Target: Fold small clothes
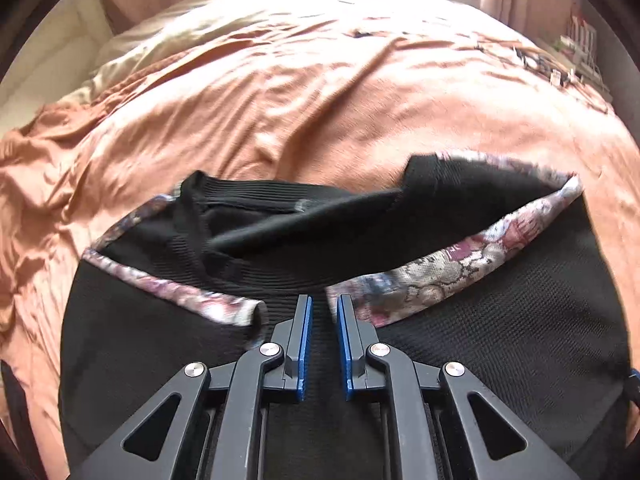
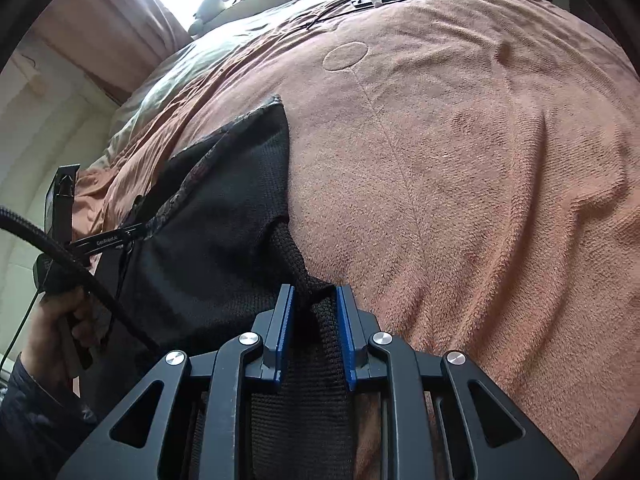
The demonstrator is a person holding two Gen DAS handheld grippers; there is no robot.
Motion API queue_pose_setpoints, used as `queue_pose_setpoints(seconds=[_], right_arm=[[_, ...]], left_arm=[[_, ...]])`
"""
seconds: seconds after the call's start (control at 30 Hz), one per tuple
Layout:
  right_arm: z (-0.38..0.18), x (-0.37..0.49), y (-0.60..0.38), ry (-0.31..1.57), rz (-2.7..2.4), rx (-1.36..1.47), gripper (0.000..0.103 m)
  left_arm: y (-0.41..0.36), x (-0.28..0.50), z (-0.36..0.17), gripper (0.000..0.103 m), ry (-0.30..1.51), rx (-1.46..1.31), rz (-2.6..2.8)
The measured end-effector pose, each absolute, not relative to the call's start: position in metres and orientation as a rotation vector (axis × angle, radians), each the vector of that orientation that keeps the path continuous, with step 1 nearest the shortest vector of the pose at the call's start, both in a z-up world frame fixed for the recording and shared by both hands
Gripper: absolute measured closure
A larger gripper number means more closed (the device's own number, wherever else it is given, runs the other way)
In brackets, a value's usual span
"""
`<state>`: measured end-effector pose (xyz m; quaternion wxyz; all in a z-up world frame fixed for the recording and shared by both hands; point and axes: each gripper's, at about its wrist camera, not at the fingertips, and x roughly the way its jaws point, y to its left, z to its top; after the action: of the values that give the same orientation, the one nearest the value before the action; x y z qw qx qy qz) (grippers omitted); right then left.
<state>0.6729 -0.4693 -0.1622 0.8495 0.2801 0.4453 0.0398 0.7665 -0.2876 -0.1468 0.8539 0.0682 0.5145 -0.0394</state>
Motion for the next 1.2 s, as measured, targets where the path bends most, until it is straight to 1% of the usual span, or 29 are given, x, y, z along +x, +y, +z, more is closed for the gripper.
queue_pose_setpoints(seconds=[0.03,0.07,0.13,0.17,0.2,0.23,0.27,0.3,0.37,0.43,0.5,0.53,0.6,0.63,0.67,0.73,1.2], right_arm=[[-0.158,0.67,-0.47,0.931,0.08,0.587,0.082],[-0.153,0.667,-0.471,0.922,0.075,0.582,0.082],[-0.143,0.658,-0.473,0.901,0.084,0.584,0.082],[-0.138,0.654,-0.473,0.893,0.091,0.582,0.082],[-0.133,0.649,-0.471,0.884,0.095,0.575,0.082],[-0.129,0.644,-0.471,0.878,0.098,0.566,0.078],[-0.124,0.638,-0.47,0.871,0.1,0.558,0.068],[-0.118,0.63,-0.468,0.86,0.102,0.553,0.062],[-0.107,0.614,-0.466,0.834,0.1,0.532,0.035],[-0.093,0.591,-0.462,0.795,0.097,0.51,0.029],[-0.083,0.573,-0.46,0.779,0.094,0.518,0.021],[-0.078,0.563,-0.458,0.772,0.092,0.518,0.017],[-0.071,0.546,-0.452,0.764,0.096,0.512,0.016],[-0.069,0.539,-0.45,0.765,0.104,0.512,0.013],[-0.066,0.529,-0.447,0.772,0.107,0.505,0.007],[-0.06,0.514,-0.443,0.778,0.09,0.475,0.004],[0.023,0.401,-0.406,0.674,0.066,0.328,0.003]], left_arm=[[-0.282,0.764,-0.142,0.089,1.087,0.108,-0.101],[-0.275,0.76,-0.135,0.089,1.09,0.067,-0.119],[-0.268,0.749,-0.123,0.083,1.083,0.049,-0.124],[-0.265,0.743,-0.116,0.073,1.076,0.051,-0.126],[-0.261,0.736,-0.109,0.061,1.066,0.051,-0.13],[-0.255,0.727,-0.1,0.054,1.052,0.05,-0.136],[-0.249,0.716,-0.09,0.045,1.036,0.044,-0.138],[-0.245,0.709,-0.084,0.041,1.024,0.036,-0.141],[-0.23,0.688,-0.066,0.04,1.005,0.007,-0.158],[-0.218,0.668,-0.052,0.038,0.992,-0.006,-0.175],[-0.207,0.651,-0.041,0.031,0.97,-0.008,-0.184],[-0.201,0.639,-0.035,0.026,0.952,-0.011,-0.192],[-0.19,0.619,-0.024,0.014,0.919,-0.018,-0.201],[-0.182,0.607,-0.018,0.011,0.903,-0.024,-0.208],[-0.178,0.601,-0.015,0.005,0.895,-0.027,-0.212],[-0.166,0.583,-0.007,0.004,0.867,-0.028,-0.212],[-0.096,0.465,0.042,0.004,0.717,-0.065,-0.249]])
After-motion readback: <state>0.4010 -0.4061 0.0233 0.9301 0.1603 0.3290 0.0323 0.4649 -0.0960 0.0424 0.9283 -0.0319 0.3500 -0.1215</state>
